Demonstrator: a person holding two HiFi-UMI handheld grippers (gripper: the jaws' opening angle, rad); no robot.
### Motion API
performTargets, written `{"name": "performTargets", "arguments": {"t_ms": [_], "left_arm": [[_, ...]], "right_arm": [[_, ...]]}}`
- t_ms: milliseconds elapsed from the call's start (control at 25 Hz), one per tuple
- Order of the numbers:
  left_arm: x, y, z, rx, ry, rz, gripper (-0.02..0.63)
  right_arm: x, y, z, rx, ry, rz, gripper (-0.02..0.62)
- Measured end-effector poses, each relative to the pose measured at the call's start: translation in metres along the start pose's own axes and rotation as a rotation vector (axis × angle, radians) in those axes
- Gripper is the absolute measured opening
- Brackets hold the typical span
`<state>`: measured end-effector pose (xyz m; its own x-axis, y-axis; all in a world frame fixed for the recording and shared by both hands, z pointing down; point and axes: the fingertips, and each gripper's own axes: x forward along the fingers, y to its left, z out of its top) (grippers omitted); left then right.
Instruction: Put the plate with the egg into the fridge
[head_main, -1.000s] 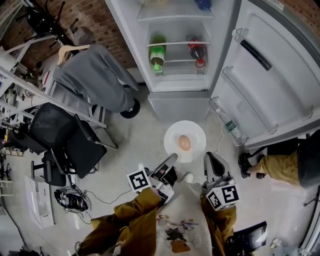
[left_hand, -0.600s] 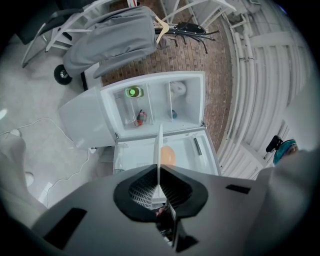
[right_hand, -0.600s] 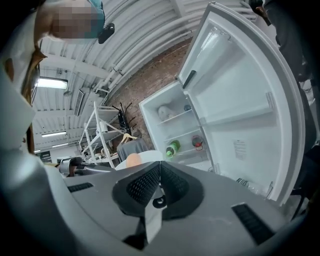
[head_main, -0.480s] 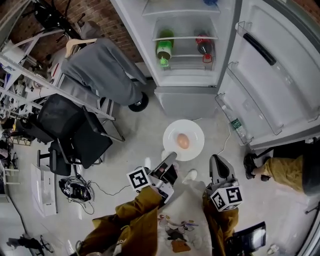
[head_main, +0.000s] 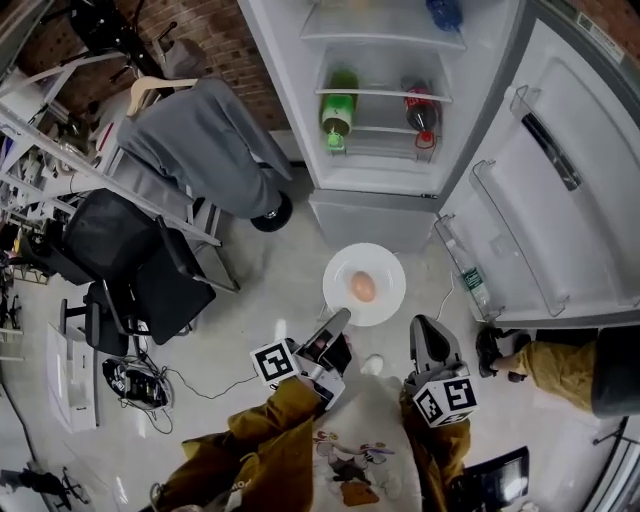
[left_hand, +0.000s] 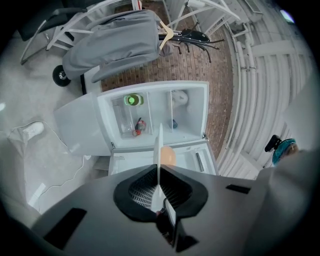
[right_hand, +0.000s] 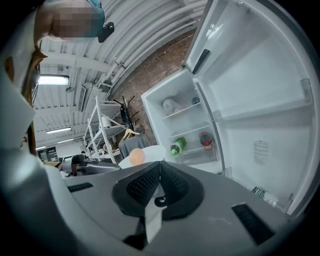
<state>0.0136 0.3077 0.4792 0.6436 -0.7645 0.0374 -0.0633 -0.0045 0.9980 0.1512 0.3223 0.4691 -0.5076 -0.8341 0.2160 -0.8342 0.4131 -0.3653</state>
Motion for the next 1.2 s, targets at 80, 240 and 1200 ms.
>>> {"name": "performTargets", "arguments": {"t_ms": [80,240,1200], "left_arm": [[0.018,0.003,0.015,-0.003,0.017,-0.01,0.02],[0.062,0.003,0.063,-0.036,0.028,-0.025,0.02],[0.226,-0.001,0.22,-0.101,0.243,-0.081,0.02]], "right_arm": [[0.02,-0.008,0.007,-0.003,0.005,-0.011,0.006],[0.074,-0.026,0.031,0.018,-0.005,-0.033,0.005],[0.273,-0.095,0.128,0.147,-0.053,-0.289,0.006]]}}
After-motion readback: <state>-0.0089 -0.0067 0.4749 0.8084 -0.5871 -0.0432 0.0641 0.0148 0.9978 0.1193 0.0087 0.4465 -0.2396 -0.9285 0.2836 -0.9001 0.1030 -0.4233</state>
